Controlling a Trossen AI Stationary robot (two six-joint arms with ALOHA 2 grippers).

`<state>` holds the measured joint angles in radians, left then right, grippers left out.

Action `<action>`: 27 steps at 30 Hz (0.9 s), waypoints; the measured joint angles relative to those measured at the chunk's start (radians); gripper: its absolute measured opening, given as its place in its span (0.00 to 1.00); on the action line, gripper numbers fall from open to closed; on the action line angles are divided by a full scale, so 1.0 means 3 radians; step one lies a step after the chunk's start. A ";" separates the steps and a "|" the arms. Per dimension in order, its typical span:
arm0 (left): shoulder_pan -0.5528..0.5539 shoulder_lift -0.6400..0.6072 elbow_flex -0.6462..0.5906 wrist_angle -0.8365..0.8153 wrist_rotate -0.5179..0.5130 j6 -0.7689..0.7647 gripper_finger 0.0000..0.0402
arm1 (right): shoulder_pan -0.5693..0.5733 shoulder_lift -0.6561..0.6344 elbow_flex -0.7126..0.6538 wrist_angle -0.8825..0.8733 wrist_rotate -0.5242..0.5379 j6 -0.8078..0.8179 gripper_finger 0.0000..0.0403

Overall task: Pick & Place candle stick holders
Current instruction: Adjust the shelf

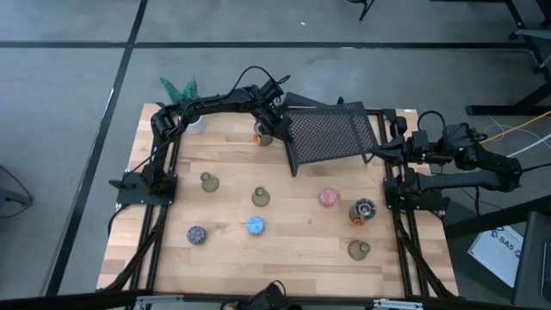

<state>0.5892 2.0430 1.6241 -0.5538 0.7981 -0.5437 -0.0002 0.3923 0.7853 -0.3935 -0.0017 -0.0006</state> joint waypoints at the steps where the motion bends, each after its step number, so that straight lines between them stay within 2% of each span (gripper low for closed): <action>1: 0.0000 0.0000 0.0000 -0.0001 -0.0028 0.0024 0.38 | 0.0000 0.0000 0.0000 -0.0001 0.0000 0.0000 0.02; 15: -0.0042 -0.0020 0.0001 -0.0015 -0.0069 0.0082 0.62 | 0.0000 0.0001 0.0000 0.0000 0.0001 0.0000 0.02; 20: -0.0061 -0.0098 0.0006 -0.0143 -0.0056 0.0033 0.66 | 0.0000 0.0000 0.0000 0.0000 0.0000 0.0000 0.02; 27: -0.0067 -0.0284 0.0006 -0.0287 -0.0082 0.0144 0.67 | 0.0000 0.0001 0.0000 -0.0001 0.0001 0.0000 0.02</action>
<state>0.5690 1.9579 1.6260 -0.6398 0.7735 -0.5005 -0.0002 0.3927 0.7853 -0.3937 -0.0015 -0.0006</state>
